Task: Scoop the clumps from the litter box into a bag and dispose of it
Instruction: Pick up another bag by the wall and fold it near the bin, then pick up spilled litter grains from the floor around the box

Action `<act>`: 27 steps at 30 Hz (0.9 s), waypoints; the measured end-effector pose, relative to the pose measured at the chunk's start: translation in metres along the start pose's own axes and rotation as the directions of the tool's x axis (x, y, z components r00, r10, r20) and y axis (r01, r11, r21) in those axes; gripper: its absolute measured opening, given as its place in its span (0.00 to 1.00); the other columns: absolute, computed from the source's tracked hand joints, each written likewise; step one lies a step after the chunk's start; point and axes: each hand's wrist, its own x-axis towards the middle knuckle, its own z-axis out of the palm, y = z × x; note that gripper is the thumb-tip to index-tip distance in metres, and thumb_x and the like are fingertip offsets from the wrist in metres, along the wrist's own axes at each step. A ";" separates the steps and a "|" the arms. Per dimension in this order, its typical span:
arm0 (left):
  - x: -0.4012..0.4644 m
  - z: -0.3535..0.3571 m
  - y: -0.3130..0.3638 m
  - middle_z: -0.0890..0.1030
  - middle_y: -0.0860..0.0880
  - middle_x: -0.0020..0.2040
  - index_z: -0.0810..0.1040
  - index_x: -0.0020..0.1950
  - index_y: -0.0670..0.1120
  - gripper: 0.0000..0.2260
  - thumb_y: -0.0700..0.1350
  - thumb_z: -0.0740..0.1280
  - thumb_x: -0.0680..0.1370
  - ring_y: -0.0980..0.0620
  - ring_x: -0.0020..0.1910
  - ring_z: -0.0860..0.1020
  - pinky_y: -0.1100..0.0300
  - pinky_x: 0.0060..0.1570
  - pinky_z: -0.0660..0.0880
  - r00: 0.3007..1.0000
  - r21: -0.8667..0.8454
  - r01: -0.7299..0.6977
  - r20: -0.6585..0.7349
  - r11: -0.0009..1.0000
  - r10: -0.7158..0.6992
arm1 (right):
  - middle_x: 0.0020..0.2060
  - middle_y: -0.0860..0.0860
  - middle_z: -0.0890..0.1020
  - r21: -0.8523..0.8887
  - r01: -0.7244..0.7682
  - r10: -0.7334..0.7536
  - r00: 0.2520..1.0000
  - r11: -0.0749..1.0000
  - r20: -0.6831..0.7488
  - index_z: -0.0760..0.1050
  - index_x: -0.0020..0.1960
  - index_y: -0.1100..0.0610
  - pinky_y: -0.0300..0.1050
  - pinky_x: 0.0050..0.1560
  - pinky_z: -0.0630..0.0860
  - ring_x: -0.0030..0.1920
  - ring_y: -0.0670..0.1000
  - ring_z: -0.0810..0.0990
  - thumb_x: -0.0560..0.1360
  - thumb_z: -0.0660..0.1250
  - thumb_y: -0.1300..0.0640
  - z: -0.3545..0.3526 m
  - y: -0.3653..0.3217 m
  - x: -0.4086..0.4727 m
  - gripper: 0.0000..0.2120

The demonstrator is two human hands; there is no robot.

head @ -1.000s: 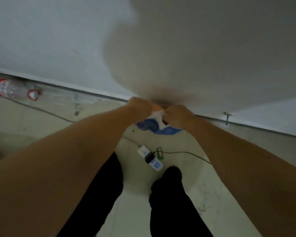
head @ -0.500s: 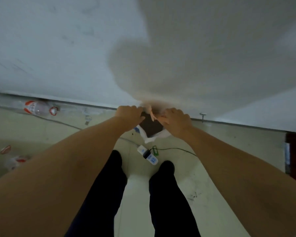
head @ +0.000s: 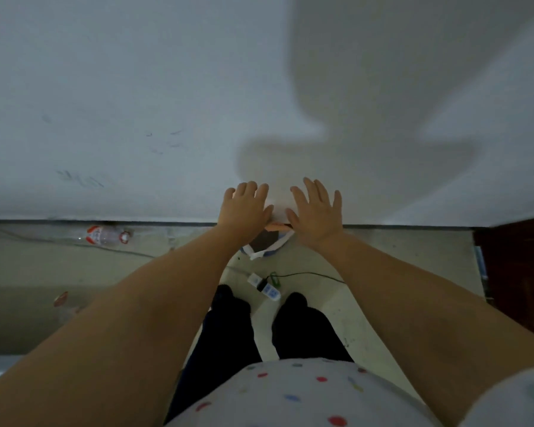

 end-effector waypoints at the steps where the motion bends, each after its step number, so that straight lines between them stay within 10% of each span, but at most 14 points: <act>1: -0.005 -0.002 0.005 0.67 0.43 0.70 0.60 0.72 0.45 0.22 0.53 0.54 0.81 0.44 0.69 0.65 0.49 0.68 0.61 1.000 -0.009 -0.013 -0.011 1.000 0.013 | 0.77 0.52 0.46 0.003 -0.019 0.019 1.000 1.000 -0.009 0.49 0.77 0.50 0.64 0.73 0.43 0.77 0.54 0.44 0.81 0.48 0.44 -0.001 0.003 -0.007 0.26; 6: -0.026 -0.013 0.018 0.58 0.46 0.75 0.53 0.75 0.47 0.24 0.53 0.52 0.81 0.46 0.75 0.55 0.46 0.74 0.51 0.989 0.019 -0.135 0.055 0.991 0.134 | 0.77 0.52 0.46 0.063 -0.202 0.205 0.977 0.977 -0.052 0.47 0.77 0.49 0.64 0.72 0.41 0.77 0.54 0.43 0.81 0.46 0.43 -0.001 0.007 -0.042 0.27; 10: -0.028 -0.023 0.009 0.54 0.45 0.76 0.49 0.77 0.48 0.26 0.56 0.51 0.81 0.45 0.76 0.52 0.44 0.74 0.49 0.953 0.101 -0.301 0.072 0.948 0.295 | 0.73 0.56 0.64 0.197 -0.411 0.445 0.878 0.890 -0.175 0.64 0.73 0.52 0.69 0.67 0.58 0.73 0.59 0.63 0.77 0.43 0.41 -0.002 -0.007 -0.077 0.30; 15: -0.022 -0.035 0.021 0.50 0.45 0.78 0.43 0.77 0.48 0.27 0.55 0.47 0.82 0.46 0.77 0.48 0.44 0.73 0.44 0.890 0.227 -0.455 0.086 0.861 0.448 | 0.77 0.53 0.48 0.327 -0.556 0.622 0.770 0.764 -0.145 0.48 0.77 0.49 0.64 0.72 0.45 0.77 0.54 0.48 0.72 0.31 0.39 0.013 -0.022 -0.121 0.35; 21: -0.043 -0.043 0.077 0.80 0.42 0.58 0.76 0.63 0.44 0.24 0.54 0.69 0.71 0.43 0.57 0.79 0.38 0.55 0.74 0.689 0.274 -0.706 0.050 0.653 0.723 | 0.77 0.50 0.42 0.365 -0.744 0.815 0.574 0.560 -0.079 0.40 0.77 0.48 0.62 0.74 0.42 0.77 0.51 0.41 0.81 0.41 0.43 0.029 -0.018 -0.189 0.27; 27: -0.096 -0.030 0.162 0.57 0.43 0.76 0.51 0.77 0.46 0.26 0.52 0.52 0.81 0.45 0.75 0.54 0.42 0.73 0.45 0.477 0.200 -0.872 0.146 0.446 0.867 | 0.77 0.50 0.42 0.435 -0.842 0.941 0.336 0.320 -0.041 0.41 0.77 0.48 0.62 0.74 0.42 0.77 0.52 0.41 0.81 0.41 0.43 0.047 -0.001 -0.294 0.27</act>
